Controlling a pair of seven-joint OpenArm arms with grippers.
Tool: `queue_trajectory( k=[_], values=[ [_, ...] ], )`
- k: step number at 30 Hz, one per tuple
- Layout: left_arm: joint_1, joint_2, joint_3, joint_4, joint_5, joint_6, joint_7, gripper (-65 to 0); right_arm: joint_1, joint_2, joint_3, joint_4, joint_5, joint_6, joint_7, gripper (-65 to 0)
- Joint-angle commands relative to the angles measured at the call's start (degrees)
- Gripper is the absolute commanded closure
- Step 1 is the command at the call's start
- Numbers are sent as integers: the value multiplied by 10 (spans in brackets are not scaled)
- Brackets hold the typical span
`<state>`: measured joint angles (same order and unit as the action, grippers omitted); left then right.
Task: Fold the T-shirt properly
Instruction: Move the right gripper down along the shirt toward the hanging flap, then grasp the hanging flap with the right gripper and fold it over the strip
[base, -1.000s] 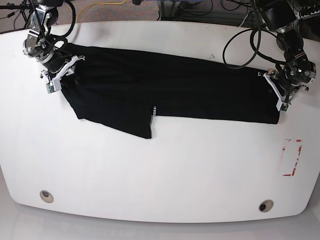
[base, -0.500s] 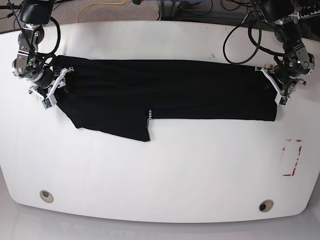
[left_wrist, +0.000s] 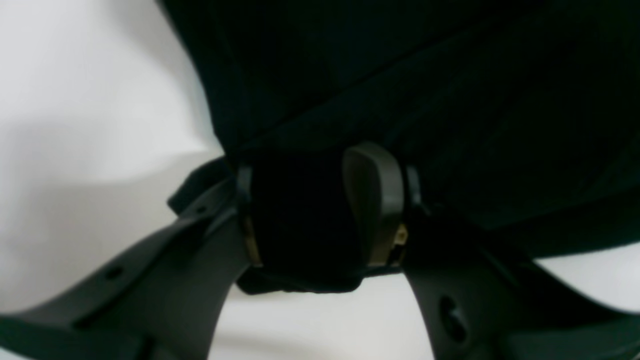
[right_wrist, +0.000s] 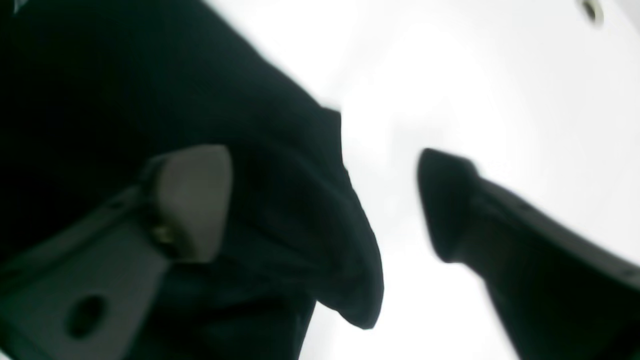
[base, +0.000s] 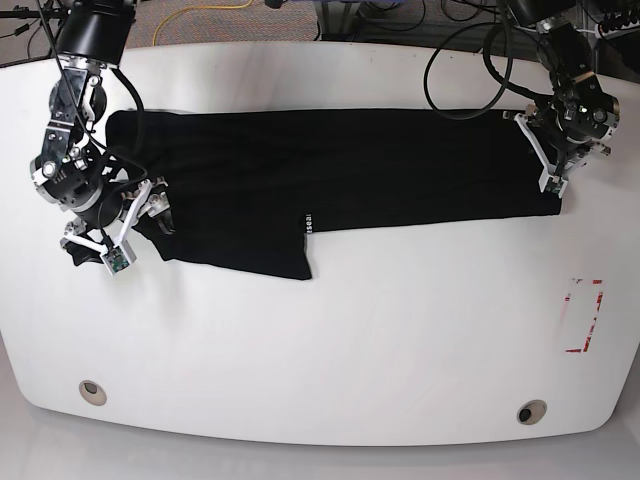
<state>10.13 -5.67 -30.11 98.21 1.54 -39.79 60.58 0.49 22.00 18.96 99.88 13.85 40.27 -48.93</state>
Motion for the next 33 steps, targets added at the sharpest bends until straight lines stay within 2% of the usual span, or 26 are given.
queue_trajectory(
  k=[1, 8, 14, 22, 27, 33],
  values=[
    [0, -4, -1, 20, 18, -2, 33, -251, 29, -5, 0, -8, -2, -3, -2, -636],
    [-16, 9, -2, 68, 18, -2, 45, -253, 68, -47, -71, -57, -40, -3, 2, -601],
    [-25, 11, -1, 80, 18, -2, 45, -253, 98, -111, -138, -99, -103, -3, 14, -601],
    [-37, 11, -1, 83, 18, -2, 45, -253, 143, -169, -169, -190, -163, -3, 63, -601],
    [-37, 11, -1, 83, 18, -2, 44, -253, 184, -184, -167, -269, -171, -3, 106, -599],
    [-37, 11, -1, 84, 18, -2, 43, -253, 228, -184, -154, -355, -167, -3, 141, -599]
  ],
)
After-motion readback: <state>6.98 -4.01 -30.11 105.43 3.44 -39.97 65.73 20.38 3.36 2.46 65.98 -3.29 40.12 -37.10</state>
